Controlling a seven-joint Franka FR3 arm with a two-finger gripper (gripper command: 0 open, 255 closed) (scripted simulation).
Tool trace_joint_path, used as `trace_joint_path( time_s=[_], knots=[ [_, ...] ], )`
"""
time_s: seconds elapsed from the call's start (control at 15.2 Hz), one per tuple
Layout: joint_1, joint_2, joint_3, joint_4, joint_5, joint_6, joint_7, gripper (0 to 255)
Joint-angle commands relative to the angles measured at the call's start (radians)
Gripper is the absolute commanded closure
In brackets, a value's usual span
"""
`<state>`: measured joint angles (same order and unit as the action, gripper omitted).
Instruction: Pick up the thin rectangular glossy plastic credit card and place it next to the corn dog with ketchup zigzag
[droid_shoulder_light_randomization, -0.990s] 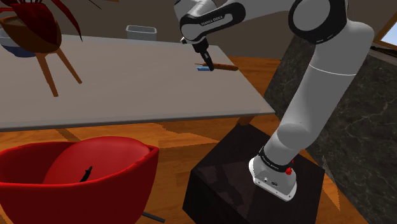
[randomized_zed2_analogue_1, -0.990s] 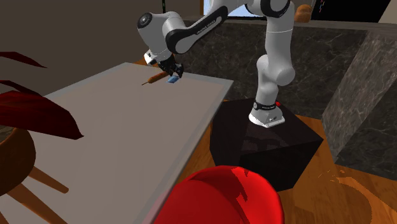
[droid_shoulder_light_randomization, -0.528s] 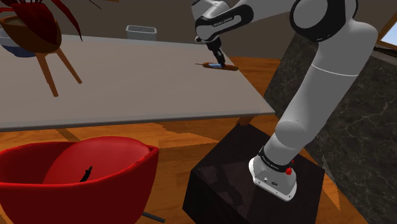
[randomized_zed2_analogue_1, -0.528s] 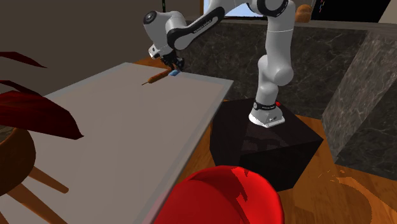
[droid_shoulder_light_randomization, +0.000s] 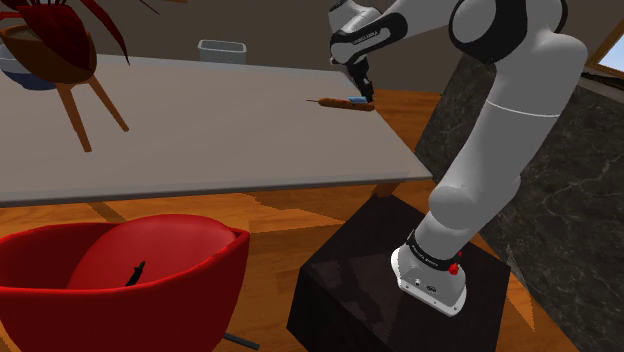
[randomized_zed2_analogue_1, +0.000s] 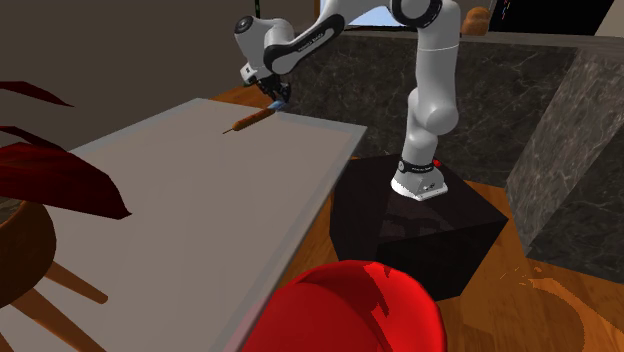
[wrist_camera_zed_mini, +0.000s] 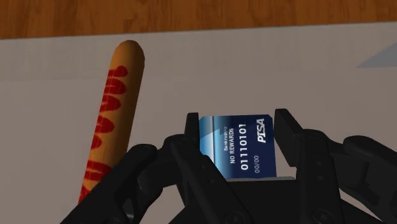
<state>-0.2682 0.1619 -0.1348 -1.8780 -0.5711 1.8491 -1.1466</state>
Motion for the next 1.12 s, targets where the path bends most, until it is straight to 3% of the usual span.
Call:
trace_joint_path(
  time_s=[0.0, 0.13, 1.06],
  knots=[
    [-0.025, 0.016, -0.019, 0.024, -0.004, 0.017, -0.042, 255],
    [-0.053, 0.037, -0.039, 0.047, -0.006, 0.040, -0.082, 255],
    [-0.061, 0.114, -0.044, -0.036, -0.029, 0.180, -0.001, 255]
  ],
)
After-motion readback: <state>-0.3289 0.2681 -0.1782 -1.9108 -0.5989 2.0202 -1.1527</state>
